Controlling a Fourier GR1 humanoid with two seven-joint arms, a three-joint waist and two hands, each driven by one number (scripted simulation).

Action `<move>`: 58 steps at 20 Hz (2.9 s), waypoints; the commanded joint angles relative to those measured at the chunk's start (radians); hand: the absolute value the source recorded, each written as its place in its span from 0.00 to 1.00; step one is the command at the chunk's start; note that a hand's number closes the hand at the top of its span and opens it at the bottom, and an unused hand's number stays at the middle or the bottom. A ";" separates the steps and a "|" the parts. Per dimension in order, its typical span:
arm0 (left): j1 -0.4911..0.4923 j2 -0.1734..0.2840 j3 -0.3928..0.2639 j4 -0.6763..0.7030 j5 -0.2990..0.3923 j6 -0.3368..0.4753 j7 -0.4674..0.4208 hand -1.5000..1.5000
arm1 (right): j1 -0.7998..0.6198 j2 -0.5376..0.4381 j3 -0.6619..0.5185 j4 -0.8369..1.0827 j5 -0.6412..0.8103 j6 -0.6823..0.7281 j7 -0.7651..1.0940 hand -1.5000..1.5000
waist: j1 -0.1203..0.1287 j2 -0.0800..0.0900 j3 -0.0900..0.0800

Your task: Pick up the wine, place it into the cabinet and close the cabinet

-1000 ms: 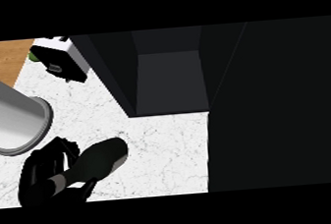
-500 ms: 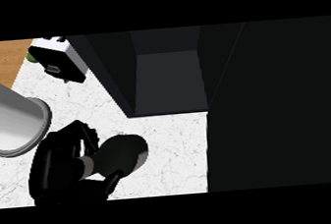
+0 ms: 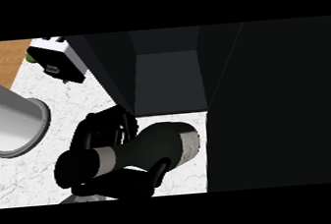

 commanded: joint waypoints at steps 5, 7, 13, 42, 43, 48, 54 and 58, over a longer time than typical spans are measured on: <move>-0.189 -0.001 -0.045 0.077 0.004 0.173 0.070 1.00 | 0.055 0.002 -0.028 -0.120 -0.082 0.011 0.022 0.00 | 0.000 0.001 0.000; -0.207 -0.001 -0.137 0.055 -0.053 0.275 0.107 1.00 | 0.042 0.029 0.046 -0.112 -0.018 -0.013 0.033 0.00 | 0.004 0.001 0.000; -0.363 -0.001 -0.083 0.190 -0.018 0.323 0.129 1.00 | -0.023 -0.040 -0.076 -0.141 -0.135 -0.030 0.129 0.00 | -0.003 0.001 0.000; -0.383 -0.001 -0.117 0.583 0.114 0.418 -0.238 1.00 | -0.042 -0.020 -0.058 -0.138 -0.097 -0.048 0.122 0.00 | 0.000 0.001 -0.001; -0.377 -0.001 -0.143 0.597 0.129 0.460 -0.273 1.00 | 0.063 -0.011 -0.063 -0.151 -0.140 0.026 0.041 0.00 | -0.009 0.001 0.000; -0.392 -0.001 -0.115 0.718 0.197 0.417 -0.407 1.00 | -0.012 -0.030 -0.063 -0.133 -0.117 -0.009 0.088 0.00 | -0.006 0.003 -0.001; -0.394 -0.001 -0.024 0.702 0.209 0.363 -0.412 1.00 | 0.067 -0.020 -0.090 -0.131 -0.136 0.034 0.017 0.00 | -0.001 0.001 0.000; -0.420 0.050 -0.001 0.718 0.239 0.361 -0.404 1.00 | 0.010 -0.031 -0.070 -0.121 -0.141 0.012 0.073 0.00 | 0.005 0.000 -0.001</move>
